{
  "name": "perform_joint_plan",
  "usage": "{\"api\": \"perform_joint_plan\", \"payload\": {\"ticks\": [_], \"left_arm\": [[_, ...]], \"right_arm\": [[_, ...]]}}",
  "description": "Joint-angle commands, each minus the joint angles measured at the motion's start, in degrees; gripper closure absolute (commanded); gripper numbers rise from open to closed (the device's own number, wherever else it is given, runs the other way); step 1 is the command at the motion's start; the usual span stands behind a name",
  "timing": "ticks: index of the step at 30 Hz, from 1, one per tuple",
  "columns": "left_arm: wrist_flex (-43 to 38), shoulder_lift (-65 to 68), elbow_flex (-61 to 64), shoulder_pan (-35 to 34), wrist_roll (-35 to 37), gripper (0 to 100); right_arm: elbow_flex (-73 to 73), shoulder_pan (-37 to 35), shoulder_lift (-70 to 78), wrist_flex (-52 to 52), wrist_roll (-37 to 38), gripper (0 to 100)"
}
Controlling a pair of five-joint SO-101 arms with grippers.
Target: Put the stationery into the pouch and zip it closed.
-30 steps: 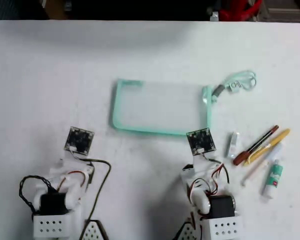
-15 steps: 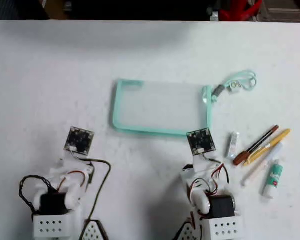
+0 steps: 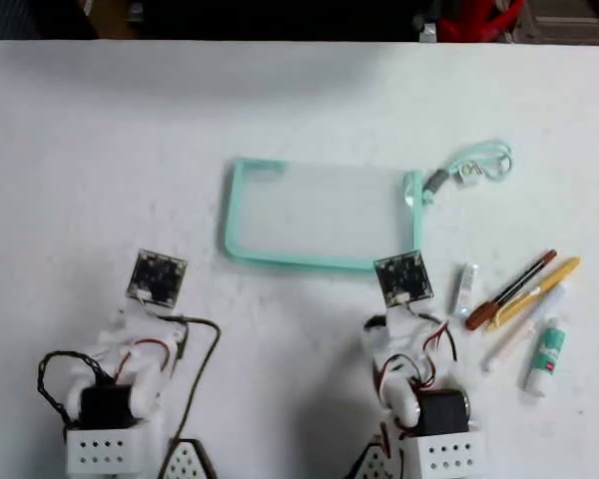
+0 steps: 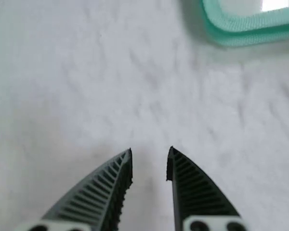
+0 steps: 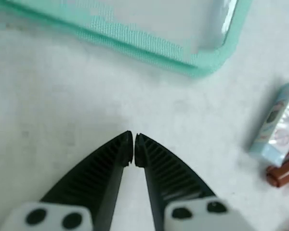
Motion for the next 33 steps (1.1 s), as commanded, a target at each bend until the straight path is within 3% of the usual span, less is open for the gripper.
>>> {"api": "perform_joint_plan", "payload": {"ticks": [1,4,7,14,16,21,24,29,33], "left_arm": [[2.37,-0.75,-9.93,0.66,0.26,86],[6.42,-0.75,-20.92,0.4,0.18,86],[7.91,-0.75,-27.52,0.84,0.18,86],[-1.85,-0.75,-30.42,0.4,-0.18,86],[-4.57,-0.75,-30.33,0.75,-2.29,86],[-9.93,0.4,-29.54,1.1,1.85,86],[-10.02,8.4,-29.27,4.09,0.53,86],[-10.99,30.11,-38.86,6.29,-1.41,86],[-10.81,43.82,-45.01,6.37,-1.32,86]], "right_arm": [[0.18,0.66,-0.66,-13.58,0.62,97.7],[-1.23,0.66,-0.66,-21.32,0.7,97.7],[-6.07,0.66,-0.66,-22.46,0.7,97.7],[-7.74,3.12,-0.66,-21.23,0.7,97.7],[-7.82,5.85,-0.66,-20.35,0.7,97.7],[-12.57,15.34,-0.66,-17.63,0.79,97.7],[-17.49,15.87,-0.66,-13.05,4.13,97.3],[-23.56,10.77,-0.48,-7.87,13.98,87.4],[-27.16,8.57,-0.31,-3.65,15.3,85.8]]}}
